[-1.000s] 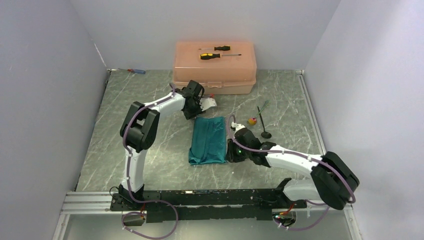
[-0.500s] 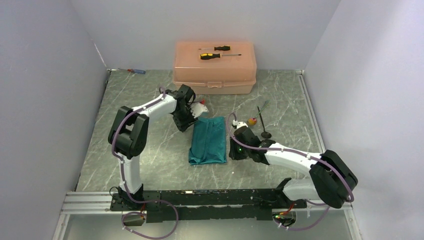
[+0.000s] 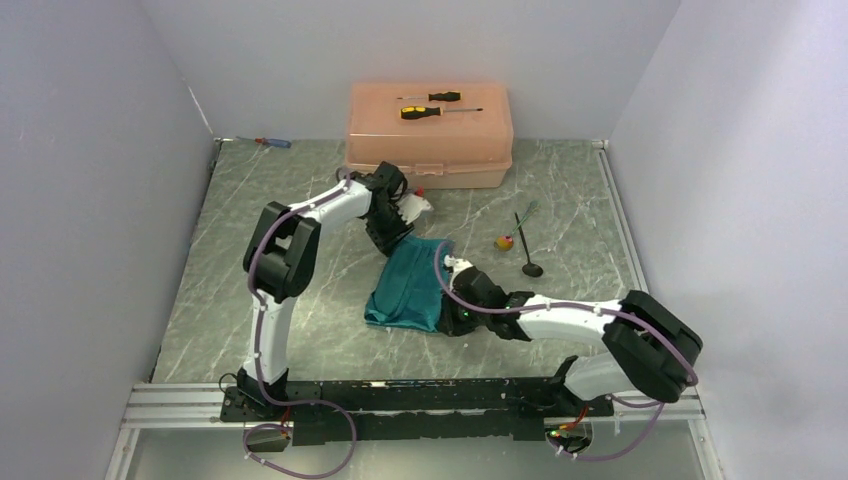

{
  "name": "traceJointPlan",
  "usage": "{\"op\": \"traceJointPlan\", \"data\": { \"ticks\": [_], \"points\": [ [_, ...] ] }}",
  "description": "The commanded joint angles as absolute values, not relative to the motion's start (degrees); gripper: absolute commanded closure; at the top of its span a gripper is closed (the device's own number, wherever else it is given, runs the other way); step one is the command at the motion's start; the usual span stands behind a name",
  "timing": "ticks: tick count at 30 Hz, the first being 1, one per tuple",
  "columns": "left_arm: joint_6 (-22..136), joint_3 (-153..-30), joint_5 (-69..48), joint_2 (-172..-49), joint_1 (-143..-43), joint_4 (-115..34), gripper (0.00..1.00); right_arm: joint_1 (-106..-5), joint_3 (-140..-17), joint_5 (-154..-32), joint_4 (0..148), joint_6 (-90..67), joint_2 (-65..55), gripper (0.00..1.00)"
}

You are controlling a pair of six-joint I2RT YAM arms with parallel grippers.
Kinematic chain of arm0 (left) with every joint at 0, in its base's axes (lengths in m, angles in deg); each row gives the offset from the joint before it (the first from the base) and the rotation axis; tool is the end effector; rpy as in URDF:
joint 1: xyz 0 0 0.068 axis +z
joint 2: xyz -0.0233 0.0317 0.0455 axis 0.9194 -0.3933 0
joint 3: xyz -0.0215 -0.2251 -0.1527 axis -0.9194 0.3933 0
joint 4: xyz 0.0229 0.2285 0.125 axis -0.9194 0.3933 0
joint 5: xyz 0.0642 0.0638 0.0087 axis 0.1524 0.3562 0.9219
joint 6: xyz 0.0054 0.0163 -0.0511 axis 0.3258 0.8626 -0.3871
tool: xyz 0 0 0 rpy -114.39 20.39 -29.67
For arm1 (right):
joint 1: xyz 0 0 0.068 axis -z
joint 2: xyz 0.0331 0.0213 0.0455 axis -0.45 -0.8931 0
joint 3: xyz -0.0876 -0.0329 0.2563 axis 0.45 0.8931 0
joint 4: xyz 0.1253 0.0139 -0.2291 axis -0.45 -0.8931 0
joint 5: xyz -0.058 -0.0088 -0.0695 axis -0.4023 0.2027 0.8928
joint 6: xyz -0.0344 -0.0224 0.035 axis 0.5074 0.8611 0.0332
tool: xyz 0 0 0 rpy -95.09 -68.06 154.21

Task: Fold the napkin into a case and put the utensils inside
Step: Rotate the 2/3-rectangle-folded napkin at the center of the board.

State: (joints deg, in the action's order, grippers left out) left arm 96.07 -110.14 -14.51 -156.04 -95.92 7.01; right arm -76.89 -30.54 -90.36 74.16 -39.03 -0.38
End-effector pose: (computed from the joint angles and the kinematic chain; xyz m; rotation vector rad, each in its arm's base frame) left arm 0.3669 -0.2126 0.1648 1.3947 2.5195 -0.3141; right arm 0.1494 0.1835 0.1427 -0.3948 2.5374 0.7222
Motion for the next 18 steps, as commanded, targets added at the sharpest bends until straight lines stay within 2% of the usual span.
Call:
{"op": "traceJointPlan", "data": {
  "ticks": [1, 5, 9, 14, 18],
  "points": [
    [94.07, -118.22, -17.55, -163.63, -96.58, 6.89, 0.61, -80.24, -32.38, -92.43, 77.14, -39.85, -5.78, 0.85],
    [94.09, -126.95, -18.25, -167.43, -96.54, 10.18, 0.61, -82.01, -35.04, -92.54, 77.3, -39.89, -8.55, 0.84],
    [93.89, -131.27, -19.6, -166.54, -96.42, 13.92, 0.6, -82.24, -36.12, -90.25, 72.12, -37.93, -3.66, 0.8],
    [93.81, -128.67, -21.11, -157.74, -93.48, 19.9, 0.53, -81.54, -39.7, -83.07, 64.38, -34.11, 6.63, 0.71],
    [94.7, -121.83, -24.84, -146.77, -90.26, 23.66, 0.48, -80.13, -40.76, -84.32, 69.28, -34.03, 8.24, 0.71]
  ]
}}
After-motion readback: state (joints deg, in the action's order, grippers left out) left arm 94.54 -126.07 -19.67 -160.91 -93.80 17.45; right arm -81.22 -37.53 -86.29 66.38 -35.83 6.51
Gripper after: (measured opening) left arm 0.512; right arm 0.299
